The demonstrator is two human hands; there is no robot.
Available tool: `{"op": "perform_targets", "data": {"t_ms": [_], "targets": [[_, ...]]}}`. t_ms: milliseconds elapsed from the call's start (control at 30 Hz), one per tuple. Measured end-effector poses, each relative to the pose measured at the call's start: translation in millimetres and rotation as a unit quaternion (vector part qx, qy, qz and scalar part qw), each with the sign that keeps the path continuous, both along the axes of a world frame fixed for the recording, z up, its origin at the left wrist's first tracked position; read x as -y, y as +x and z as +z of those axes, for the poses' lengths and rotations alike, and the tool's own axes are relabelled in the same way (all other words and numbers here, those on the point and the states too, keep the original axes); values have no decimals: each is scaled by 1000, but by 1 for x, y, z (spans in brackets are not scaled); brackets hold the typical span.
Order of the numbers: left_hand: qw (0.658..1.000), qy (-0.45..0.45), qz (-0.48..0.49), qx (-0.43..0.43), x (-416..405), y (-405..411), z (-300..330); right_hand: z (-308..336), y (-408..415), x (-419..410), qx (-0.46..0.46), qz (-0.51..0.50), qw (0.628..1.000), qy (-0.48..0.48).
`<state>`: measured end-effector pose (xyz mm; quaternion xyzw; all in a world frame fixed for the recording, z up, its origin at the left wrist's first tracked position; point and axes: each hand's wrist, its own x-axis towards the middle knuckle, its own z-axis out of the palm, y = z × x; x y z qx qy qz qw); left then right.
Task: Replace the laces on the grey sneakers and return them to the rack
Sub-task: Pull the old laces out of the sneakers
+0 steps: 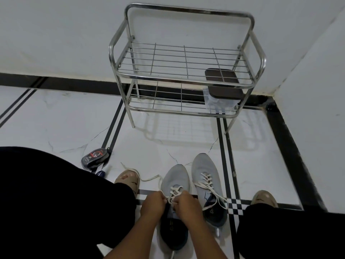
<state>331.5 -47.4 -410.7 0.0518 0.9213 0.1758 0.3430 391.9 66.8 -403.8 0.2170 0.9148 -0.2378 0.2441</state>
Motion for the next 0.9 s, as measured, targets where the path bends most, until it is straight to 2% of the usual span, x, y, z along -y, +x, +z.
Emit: {"op": "perform_targets", "data": {"t_ms": [33,100,167,200,233,267,300,333,367,433,467,500,567,600,667,800,867,900], "targets": [[1000,0,2,1,0,0,1,-3,2,3,4,-11,1000,7],[1000,-9,-2,8,1,0,1,2,-3,-6,-37,-139,988,-48],[999,-27,-13,28,2,-1,1,17,-12,-27,-121,-333,924,-144],[998,-33,-21,41,1,-3,0,25,-16,-41,-158,-397,887,-177],[997,-41,-31,53,1,-5,-1,31,-19,-53,-174,-413,873,-192],[996,-47,-45,63,-1,-7,-1,37,-22,-63,-168,-384,888,-189],[994,-53,-59,71,-3,-9,0,39,-23,-67,-137,-331,918,-169],[993,-55,-70,74,-5,-10,2,39,-23,-65,-87,-269,954,-101],[993,-49,-74,74,-7,-10,2,39,-20,-60,-57,-226,972,-8],[995,-37,-68,70,-9,-7,2,38,-11,-38,-100,-206,966,122],[996,-33,-59,63,-8,-5,1,38,-6,-29,-125,-209,961,128],[997,-27,-50,54,-8,-3,0,34,0,-22,-122,-204,965,108],[999,-10,-41,29,-7,2,-1,19,9,-14,-47,-160,986,17],[999,3,-51,5,-6,4,0,14,14,-11,-6,-138,990,-31],[993,28,-106,-47,-8,7,-1,9,22,-9,8,-152,984,-94],[970,19,-221,-101,-12,15,-8,5,22,-12,15,-177,977,-114],[965,20,-236,-112,-16,16,-12,3,22,-13,15,-176,978,-108],[974,40,-205,-90,-17,17,-13,1,23,-13,11,-182,978,-101]]}}
